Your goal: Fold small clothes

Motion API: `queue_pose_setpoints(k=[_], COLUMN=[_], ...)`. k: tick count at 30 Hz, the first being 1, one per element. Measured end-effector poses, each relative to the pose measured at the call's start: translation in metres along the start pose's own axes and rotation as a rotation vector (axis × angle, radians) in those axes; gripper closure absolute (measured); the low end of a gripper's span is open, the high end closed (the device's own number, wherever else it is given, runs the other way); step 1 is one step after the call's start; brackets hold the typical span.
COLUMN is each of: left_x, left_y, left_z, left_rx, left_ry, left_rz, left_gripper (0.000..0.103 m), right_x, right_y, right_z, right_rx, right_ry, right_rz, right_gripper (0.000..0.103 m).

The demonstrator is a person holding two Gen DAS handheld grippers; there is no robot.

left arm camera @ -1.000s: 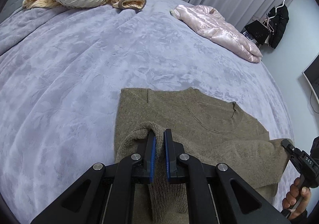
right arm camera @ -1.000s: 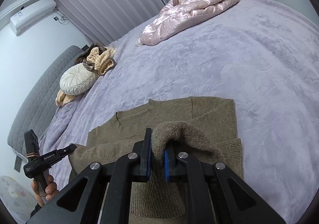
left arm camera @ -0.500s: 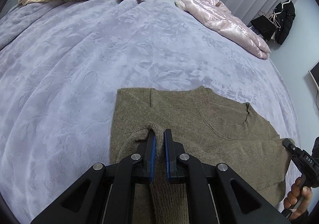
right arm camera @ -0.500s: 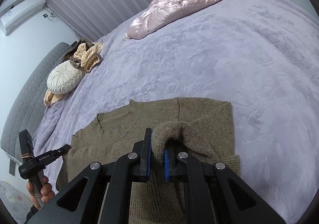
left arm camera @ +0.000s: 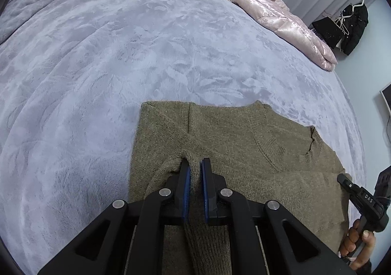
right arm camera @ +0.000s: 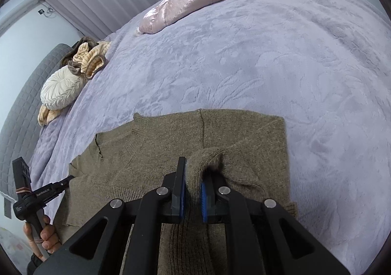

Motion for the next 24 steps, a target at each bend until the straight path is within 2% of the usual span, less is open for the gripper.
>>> queue_pose_setpoints(k=[5,7,9,10,14,18,24], left_x=[-0.003,-0.008,-0.012,-0.016,-0.029,-0.049,-0.087], left_y=[0.015,0.024,0.028,0.03,0.045,0.07,0.078], left_z=[-0.004,-0.006,-0.006,-0.006,-0.005,0.0,0.036], left_rx=[-0.049,-0.061,-0.063,-0.062,-0.055,0.019,0.073], left_ry=[0.042,0.048,0.046,0.042,0.035,-0.007,-0.125], left_rz=[-0.02,-0.015,-0.023,-0.032,-0.059,-0.025,0.028], left_gripper=[0.093,0.093,0.093,0.093,0.093,0.093,0.093], right_x=[0.0,-0.004,-0.007,-0.007,-0.013,-0.029,-0.072], right_y=[0.022,0.034,0.047,0.053,0.082,0.107,0.098], right_z=[0.0,-0.001,-0.001,-0.002,-0.006,-0.015,-0.038], right_rx=[0.036,0.038,0.013,0.007,0.032,0.034,-0.095], right_ry=[-0.042,-0.052,-0.06,-0.063,-0.092,-0.069,0.104], right_rz=[0.008,0.033,0.073,0.093,0.146,0.191,0.16], right_gripper=[0.083,0.07,0.03,0.026,0.026,0.026,0.026])
Point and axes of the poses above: each gripper's, at about its wrist camera, not at the fingertips, and y roughly against the way its jaws point, z to its right, x to its top, the point moved 5 cm from there along -y, roughly the way its jaws point, and after that the axes turned 1 degree about -y, right-handed, at the moved point
